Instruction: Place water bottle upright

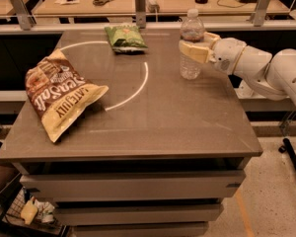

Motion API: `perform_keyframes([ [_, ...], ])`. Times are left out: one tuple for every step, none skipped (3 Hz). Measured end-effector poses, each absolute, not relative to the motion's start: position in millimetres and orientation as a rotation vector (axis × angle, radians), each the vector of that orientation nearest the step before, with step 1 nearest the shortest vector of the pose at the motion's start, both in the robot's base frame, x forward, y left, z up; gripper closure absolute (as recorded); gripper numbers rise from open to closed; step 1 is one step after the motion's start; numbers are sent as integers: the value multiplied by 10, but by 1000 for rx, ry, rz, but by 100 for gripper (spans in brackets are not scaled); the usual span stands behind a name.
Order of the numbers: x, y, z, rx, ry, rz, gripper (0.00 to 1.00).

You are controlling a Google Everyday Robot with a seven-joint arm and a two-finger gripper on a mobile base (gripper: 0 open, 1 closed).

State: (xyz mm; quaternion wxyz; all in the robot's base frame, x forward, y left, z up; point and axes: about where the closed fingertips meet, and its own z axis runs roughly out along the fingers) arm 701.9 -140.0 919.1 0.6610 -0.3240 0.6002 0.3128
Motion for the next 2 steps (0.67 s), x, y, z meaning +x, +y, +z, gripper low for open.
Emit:
perform_keyframes([
  [7038,-1416,9114,-723,1358,727,84],
  [7038,-1381,9120,-727,1356,731,58],
])
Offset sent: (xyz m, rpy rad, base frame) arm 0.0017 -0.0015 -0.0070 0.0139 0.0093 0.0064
